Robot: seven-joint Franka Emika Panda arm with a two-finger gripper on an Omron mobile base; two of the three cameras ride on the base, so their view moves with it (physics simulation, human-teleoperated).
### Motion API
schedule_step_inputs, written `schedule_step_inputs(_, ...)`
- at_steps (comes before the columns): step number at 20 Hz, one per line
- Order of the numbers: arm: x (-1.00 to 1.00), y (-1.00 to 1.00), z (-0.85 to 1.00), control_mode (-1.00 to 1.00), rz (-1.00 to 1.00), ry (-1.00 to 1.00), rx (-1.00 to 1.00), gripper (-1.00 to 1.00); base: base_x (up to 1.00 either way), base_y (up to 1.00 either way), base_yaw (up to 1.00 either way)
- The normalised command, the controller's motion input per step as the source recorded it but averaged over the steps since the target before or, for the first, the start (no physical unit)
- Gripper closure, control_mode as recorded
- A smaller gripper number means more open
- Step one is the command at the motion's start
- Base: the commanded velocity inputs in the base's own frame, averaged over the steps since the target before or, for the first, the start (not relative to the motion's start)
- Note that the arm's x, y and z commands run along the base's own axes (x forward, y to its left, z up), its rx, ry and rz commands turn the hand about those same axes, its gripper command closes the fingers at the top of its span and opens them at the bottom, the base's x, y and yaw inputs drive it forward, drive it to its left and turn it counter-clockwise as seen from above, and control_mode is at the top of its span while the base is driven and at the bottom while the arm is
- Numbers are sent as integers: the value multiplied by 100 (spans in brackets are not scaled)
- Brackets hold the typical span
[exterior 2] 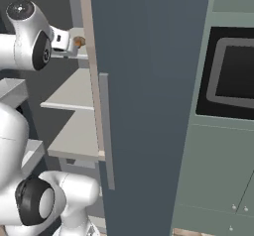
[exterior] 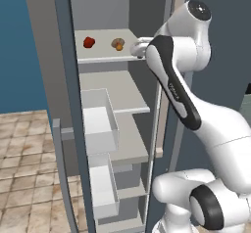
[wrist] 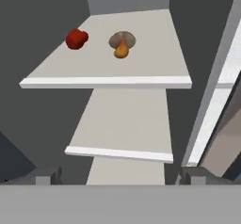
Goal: Take the bell pepper and mushroom out of the freezer and place them in the tupperware container on the counter. Then put the tupperware containing the vegetables back in the freezer.
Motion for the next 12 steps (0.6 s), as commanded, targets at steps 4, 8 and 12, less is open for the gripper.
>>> schedule_step_inputs(4,56,19,0,-100,0,0,0,-100,0,0,0)
schedule_step_inputs(8,62,21,0,-100,0,0,-2,-100,0,0,0)
schedule_step_inputs(12,66,10,0,-100,0,0,-6,-100,0,0,0)
